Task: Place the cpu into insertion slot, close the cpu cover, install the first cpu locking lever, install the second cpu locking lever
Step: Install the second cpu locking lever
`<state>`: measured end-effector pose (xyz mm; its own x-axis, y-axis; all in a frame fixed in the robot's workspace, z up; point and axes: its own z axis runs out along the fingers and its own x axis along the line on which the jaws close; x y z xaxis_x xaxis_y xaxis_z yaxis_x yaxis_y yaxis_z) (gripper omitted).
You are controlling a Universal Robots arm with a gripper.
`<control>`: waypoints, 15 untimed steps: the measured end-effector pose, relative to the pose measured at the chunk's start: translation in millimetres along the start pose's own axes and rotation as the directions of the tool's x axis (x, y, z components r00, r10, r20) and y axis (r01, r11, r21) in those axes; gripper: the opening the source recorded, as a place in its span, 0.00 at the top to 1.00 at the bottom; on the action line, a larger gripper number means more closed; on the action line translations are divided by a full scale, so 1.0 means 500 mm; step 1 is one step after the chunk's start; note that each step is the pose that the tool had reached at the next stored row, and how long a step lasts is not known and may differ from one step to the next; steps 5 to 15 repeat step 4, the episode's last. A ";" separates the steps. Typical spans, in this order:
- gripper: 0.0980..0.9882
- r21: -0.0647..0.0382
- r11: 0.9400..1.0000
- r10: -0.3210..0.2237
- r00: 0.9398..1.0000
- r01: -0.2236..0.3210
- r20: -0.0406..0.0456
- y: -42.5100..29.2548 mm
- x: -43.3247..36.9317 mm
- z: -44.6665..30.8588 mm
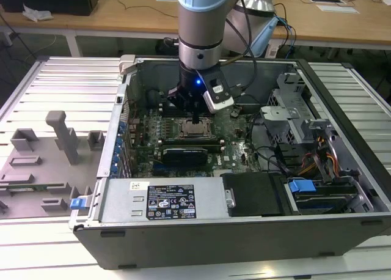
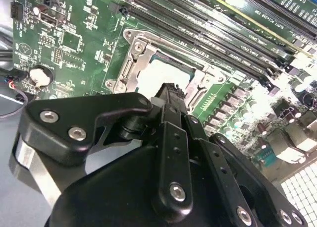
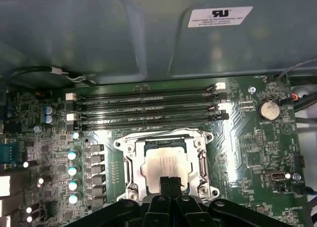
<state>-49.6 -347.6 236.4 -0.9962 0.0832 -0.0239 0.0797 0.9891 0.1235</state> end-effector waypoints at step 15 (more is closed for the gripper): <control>0.99 0.001 1.000 0.000 1.000 0.000 0.000 0.000 0.000 0.000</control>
